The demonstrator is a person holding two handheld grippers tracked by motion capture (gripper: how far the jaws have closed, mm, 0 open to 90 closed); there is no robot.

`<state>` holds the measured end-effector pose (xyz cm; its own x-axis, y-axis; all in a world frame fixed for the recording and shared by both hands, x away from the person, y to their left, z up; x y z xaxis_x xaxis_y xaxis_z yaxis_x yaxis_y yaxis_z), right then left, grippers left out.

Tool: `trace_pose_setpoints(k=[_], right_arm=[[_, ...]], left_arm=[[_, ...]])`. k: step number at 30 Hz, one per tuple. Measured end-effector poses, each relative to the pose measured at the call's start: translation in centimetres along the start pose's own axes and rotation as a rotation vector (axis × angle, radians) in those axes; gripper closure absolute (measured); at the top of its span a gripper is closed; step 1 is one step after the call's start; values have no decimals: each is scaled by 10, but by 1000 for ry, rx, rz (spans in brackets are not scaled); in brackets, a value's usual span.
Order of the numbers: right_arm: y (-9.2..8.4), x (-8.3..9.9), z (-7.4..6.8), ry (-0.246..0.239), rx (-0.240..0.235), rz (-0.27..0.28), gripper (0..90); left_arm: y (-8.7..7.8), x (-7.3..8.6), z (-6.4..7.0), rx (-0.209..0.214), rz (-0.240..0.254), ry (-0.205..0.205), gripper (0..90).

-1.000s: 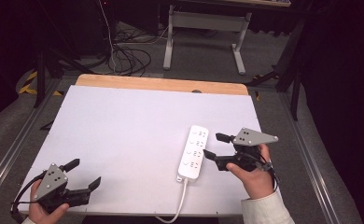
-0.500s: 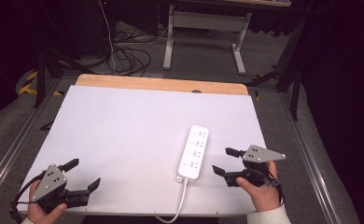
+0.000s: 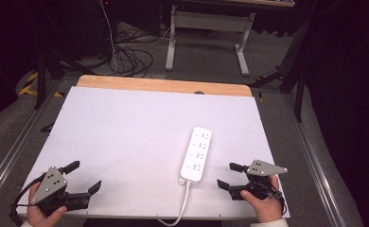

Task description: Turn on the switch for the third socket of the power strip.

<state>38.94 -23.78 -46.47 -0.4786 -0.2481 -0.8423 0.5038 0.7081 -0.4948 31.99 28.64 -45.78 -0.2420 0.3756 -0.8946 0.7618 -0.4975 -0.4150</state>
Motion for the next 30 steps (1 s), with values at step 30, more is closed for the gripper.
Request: trace_pose_setpoints(k=[30], right_arm=[[3,36,17,74,184,-61,208]], left_arm=[[8,12,-7,6,-41,-10,48]])
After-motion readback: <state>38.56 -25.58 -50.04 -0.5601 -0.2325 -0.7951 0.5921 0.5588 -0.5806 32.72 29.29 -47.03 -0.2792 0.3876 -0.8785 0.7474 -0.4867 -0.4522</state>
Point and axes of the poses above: each handheld gripper's, and its own axes: y roughly forward along the jaws, x roughly out of its underside, z roughly to its right, the point moved 1 cm from there along y, roughly forward along the jaws, and after that the axes turned 7 degrees about y, right-handed, at the moved point
